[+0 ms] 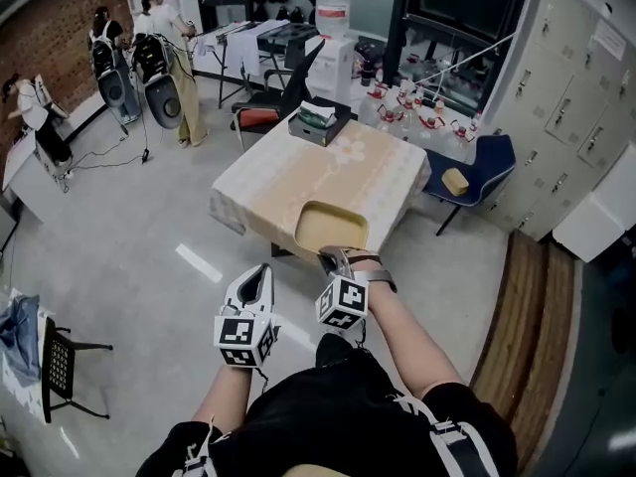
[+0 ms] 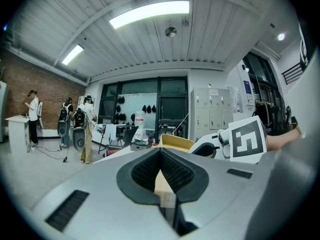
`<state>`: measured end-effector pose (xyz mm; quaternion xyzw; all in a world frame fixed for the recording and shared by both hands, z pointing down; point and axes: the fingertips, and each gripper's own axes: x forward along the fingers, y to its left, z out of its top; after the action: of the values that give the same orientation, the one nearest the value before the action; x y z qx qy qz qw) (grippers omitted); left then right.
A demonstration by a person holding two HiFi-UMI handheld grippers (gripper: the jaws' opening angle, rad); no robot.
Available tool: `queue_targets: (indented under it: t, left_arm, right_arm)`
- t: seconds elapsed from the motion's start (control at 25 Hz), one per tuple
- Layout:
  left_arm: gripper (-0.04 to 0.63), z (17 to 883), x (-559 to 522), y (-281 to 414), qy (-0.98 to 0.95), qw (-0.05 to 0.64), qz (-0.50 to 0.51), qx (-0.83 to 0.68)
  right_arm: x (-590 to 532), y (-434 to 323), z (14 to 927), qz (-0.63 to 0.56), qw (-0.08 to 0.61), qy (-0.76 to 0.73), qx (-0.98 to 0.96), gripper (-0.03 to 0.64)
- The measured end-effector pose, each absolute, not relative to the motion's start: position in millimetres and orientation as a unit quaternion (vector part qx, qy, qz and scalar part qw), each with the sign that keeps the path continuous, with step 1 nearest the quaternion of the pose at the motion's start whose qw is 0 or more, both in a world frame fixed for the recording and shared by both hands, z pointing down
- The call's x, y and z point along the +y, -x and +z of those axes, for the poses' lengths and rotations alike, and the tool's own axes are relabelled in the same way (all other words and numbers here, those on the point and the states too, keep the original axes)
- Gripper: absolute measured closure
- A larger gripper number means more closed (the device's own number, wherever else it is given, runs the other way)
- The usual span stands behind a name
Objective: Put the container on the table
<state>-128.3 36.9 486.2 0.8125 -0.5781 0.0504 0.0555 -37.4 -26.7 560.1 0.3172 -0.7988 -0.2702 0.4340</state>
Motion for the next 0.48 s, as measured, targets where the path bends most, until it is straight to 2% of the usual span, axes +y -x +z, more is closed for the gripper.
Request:
queue_targets:
  t: [0.48]
  left_arm:
    - [0.581,469,-220,108,-0.804,0.059,0.068,-0.588]
  right_arm:
    - [-285,7,570,-0.255,0.449,-0.311,-0.798,0.588]
